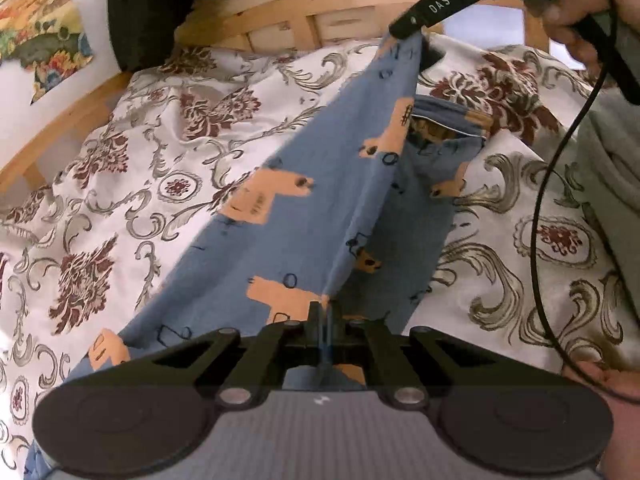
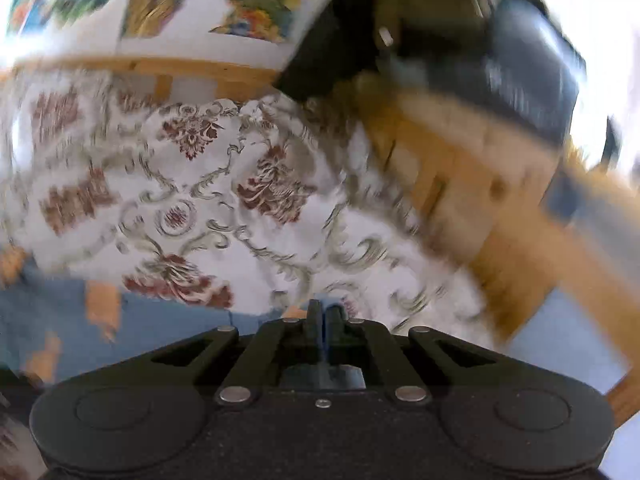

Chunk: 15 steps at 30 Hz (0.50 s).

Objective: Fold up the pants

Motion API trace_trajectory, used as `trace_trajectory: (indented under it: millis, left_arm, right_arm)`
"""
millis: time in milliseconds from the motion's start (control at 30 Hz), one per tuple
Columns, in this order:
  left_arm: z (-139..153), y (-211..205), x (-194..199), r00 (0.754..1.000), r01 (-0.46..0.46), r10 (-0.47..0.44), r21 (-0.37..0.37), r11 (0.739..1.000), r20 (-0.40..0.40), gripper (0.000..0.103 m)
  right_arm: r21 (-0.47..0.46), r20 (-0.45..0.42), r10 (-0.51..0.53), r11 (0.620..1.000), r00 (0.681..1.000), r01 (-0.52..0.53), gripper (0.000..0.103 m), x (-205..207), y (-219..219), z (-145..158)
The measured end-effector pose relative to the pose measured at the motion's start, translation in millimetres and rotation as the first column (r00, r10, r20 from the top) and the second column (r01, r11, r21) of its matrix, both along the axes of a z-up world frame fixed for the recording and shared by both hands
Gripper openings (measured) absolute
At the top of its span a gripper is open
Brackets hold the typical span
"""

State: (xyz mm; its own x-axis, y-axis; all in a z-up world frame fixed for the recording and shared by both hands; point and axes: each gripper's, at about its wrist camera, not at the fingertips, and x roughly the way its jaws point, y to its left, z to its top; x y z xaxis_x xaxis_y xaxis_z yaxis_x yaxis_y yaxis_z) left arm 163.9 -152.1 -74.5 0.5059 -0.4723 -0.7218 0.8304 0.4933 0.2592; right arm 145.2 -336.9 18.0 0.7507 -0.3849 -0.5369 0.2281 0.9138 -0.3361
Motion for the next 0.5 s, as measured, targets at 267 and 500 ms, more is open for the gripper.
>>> trace_trajectory:
  millis: [267,500]
  left_arm:
    - [-15,9,7,0.996,0.023,-0.017,0.072,0.997,-0.082,0.002]
    - [-21,13,13,0.993,0.016,-0.007,0.073,0.997,-0.12,0.002]
  right_arm:
    - [0.199,-0.248,-0.058,0.974,0.967,0.11,0.0,9,-16,-42]
    - [0.351,-0.339,-0.116,0.905,0.934,0.24,0.0,16,-46,-57]
